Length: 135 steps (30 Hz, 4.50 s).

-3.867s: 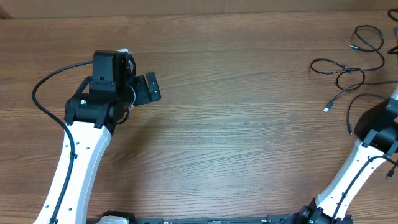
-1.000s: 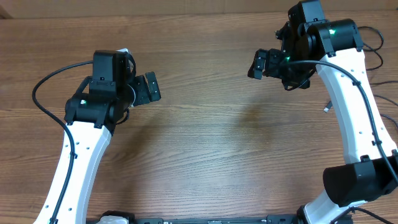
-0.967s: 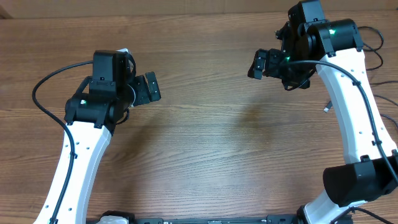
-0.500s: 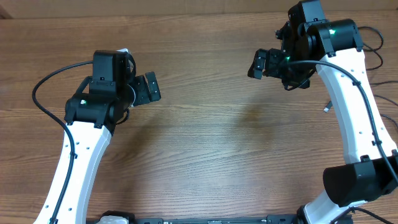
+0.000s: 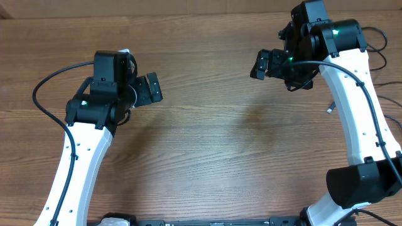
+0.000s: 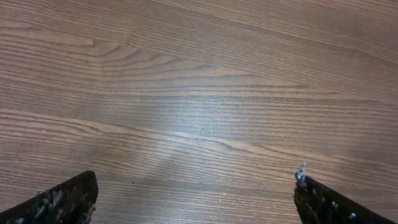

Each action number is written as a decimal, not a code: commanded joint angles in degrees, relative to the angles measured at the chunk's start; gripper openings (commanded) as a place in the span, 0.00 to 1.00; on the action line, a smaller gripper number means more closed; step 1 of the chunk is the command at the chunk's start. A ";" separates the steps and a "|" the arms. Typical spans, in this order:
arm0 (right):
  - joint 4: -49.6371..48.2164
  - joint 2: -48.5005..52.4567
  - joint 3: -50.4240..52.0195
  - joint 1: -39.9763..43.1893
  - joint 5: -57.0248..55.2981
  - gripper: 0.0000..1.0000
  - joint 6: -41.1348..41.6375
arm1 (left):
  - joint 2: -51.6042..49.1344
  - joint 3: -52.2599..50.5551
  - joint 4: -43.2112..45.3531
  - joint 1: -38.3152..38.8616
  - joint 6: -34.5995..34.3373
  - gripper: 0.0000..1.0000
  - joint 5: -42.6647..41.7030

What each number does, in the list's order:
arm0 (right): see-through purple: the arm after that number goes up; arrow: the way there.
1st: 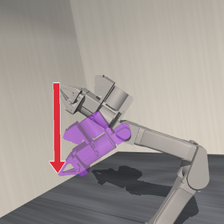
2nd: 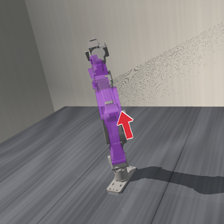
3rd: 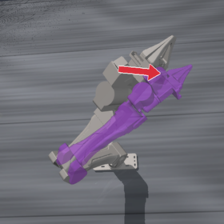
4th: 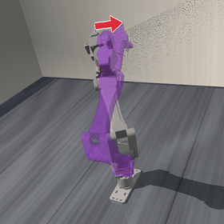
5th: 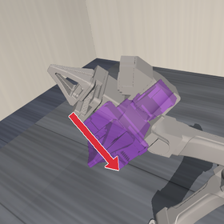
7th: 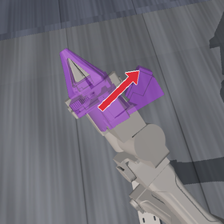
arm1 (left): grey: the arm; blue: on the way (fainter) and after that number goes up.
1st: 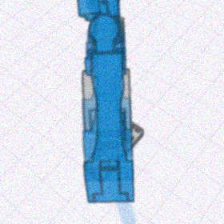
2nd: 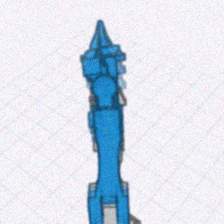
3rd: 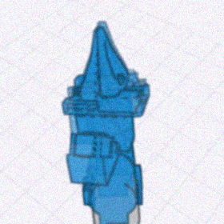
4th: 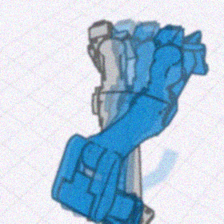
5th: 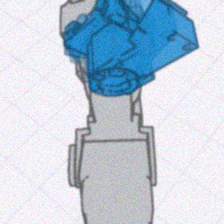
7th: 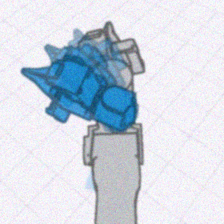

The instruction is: Untangle cables

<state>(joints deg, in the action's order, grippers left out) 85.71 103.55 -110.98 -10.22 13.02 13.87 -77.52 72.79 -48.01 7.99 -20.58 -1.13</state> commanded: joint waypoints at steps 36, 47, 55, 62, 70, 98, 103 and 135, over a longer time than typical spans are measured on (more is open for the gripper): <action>-0.17 -0.46 0.09 -0.07 -0.55 1.00 -0.26 | 27.06 -42.16 30.18 -0.11 15.02 1.00 -10.43; -0.17 -0.46 0.09 -0.07 -0.55 1.00 -0.26 | 43.47 -61.35 71.43 -0.15 14.16 0.99 -13.70; -0.17 -0.46 0.09 -0.07 -0.55 1.00 -0.26 | 50.34 -72.50 92.43 -0.13 14.21 1.00 -9.60; -0.17 -0.46 0.09 -0.07 -0.55 1.00 -0.26 | 56.94 -72.52 84.04 -0.13 14.38 1.00 -5.42; -0.17 -0.46 0.09 -0.07 -0.55 1.00 -0.26 | 71.23 -72.52 58.90 -0.17 14.40 1.00 0.70; -0.17 -0.46 0.09 -0.07 -0.55 1.00 -0.26 | 77.26 -72.50 43.54 -9.14 15.85 0.99 3.78; -0.17 -0.46 0.09 -0.07 -0.55 1.00 -0.26 | 77.33 -72.50 43.85 -9.25 15.89 1.00 4.70; -0.17 -0.46 0.09 -0.07 -0.55 1.00 -0.26 | 77.26 -72.50 43.82 -9.25 15.89 1.00 4.70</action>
<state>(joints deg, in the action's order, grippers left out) 85.69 103.55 -110.96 -10.22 13.02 13.85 -0.86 0.51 -4.32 -0.86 -5.74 3.68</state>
